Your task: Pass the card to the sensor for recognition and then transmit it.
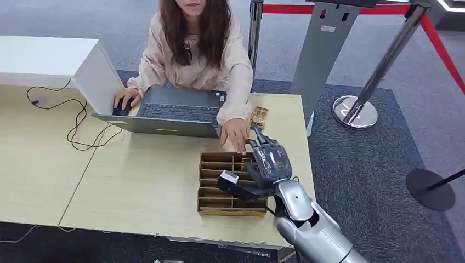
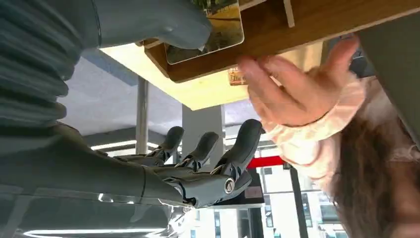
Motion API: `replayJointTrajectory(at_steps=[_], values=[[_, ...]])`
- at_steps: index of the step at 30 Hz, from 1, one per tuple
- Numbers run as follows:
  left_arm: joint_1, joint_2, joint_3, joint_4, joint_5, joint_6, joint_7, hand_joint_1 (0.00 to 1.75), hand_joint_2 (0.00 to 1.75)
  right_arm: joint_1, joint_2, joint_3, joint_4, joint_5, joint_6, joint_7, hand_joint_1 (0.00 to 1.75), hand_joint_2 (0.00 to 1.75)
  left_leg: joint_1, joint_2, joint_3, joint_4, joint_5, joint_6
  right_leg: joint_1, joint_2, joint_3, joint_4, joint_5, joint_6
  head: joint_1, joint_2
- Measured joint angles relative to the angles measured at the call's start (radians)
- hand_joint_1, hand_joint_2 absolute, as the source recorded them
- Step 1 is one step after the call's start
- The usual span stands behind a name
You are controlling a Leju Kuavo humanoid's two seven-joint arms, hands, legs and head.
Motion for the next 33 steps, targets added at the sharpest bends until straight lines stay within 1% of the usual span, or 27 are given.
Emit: replayJointTrajectory(at_steps=[7, 9, 16, 25, 28, 29, 30, 31, 32, 33], values=[[0.000, 0.000, -0.002, 0.000, -0.002, 0.001, -0.003, 0.00, 1.75, 0.003, 0.000, 0.008, 0.005, -0.002, 0.002, 0.001, 0.61, 1.75, 0.000, 0.000, 0.000, 0.000, 0.000, 0.000, 0.000, 0.000, 0.000, 0.000, 0.000, 0.000, 0.000, 0.000], [0.000, 0.000, -0.002, 0.000, -0.001, 0.001, -0.003, 0.00, 1.75, 0.003, 0.000, 0.008, 0.009, -0.006, 0.002, 0.002, 0.65, 1.75, 0.000, 0.000, 0.000, 0.000, 0.000, 0.000, 0.000, 0.000, 0.000, 0.000, 0.000, 0.000, 0.000, 0.000], [0.000, 0.001, -0.002, 0.000, 0.001, 0.001, -0.003, 0.00, 1.75, 0.006, 0.000, 0.011, 0.012, -0.013, 0.000, 0.001, 0.66, 1.75, 0.000, 0.000, 0.000, 0.000, 0.000, 0.000, 0.000, 0.000, 0.000, 0.000, 0.000, 0.000, 0.000, 0.000], [0.000, 0.004, -0.002, 0.000, 0.001, 0.001, -0.003, 0.00, 1.75, 0.007, 0.000, 0.012, 0.019, -0.016, -0.002, 0.002, 0.73, 1.75, 0.000, 0.000, 0.000, 0.000, 0.000, 0.000, 0.000, 0.000, 0.000, 0.000, 0.000, 0.000, 0.000, 0.000], [0.000, 0.007, -0.002, 0.000, 0.000, 0.001, -0.003, 0.00, 1.75, 0.007, -0.001, 0.012, 0.019, -0.016, -0.002, 0.003, 0.86, 1.75, 0.000, 0.000, 0.000, 0.000, 0.000, 0.000, 0.000, 0.000, 0.000, 0.000, 0.000, 0.000, 0.000, 0.000], [0.000, 0.007, -0.002, 0.000, 0.000, 0.001, -0.003, 0.00, 1.75, 0.007, -0.002, 0.012, 0.019, -0.016, -0.002, 0.003, 0.99, 1.75, 0.000, 0.000, 0.000, 0.000, 0.000, 0.000, 0.000, 0.000, 0.000, 0.000, 0.000, 0.000, 0.000, 0.000], [0.000, 0.008, -0.002, 0.000, 0.000, 0.001, -0.003, 0.00, 1.75, 0.008, -0.002, 0.012, 0.019, -0.016, -0.002, 0.003, 1.08, 1.75, 0.000, 0.000, 0.000, 0.000, 0.000, 0.000, 0.000, 0.000, 0.000, 0.000, 0.000, 0.000, 0.000, 0.000], [0.000, 0.008, -0.002, 0.000, 0.000, 0.001, -0.003, 0.00, 1.75, 0.008, -0.003, 0.012, 0.019, -0.017, -0.002, 0.003, 1.08, 1.75, 0.000, 0.000, 0.000, 0.000, 0.000, 0.000, 0.000, 0.000, 0.000, 0.000, 0.000, 0.000, 0.000, 0.000], [0.000, 0.008, -0.002, 0.000, 0.000, 0.001, -0.003, 0.00, 1.75, 0.010, -0.004, 0.012, 0.019, -0.019, -0.002, 0.003, 1.22, 1.75, 0.000, 0.000, 0.000, 0.000, 0.000, 0.000, 0.000, 0.000, 0.000, 0.000, 0.000, 0.000, 0.000, 0.000], [0.000, 0.009, -0.002, 0.000, -0.001, 0.001, -0.003, 0.00, 1.75, 0.012, -0.005, 0.011, 0.019, -0.020, -0.002, 0.003, 1.29, 1.75, 0.000, 0.000, 0.000, 0.000, 0.000, 0.000, 0.000, 0.000, 0.000, 0.000, 0.000, 0.000, 0.000, 0.000]])
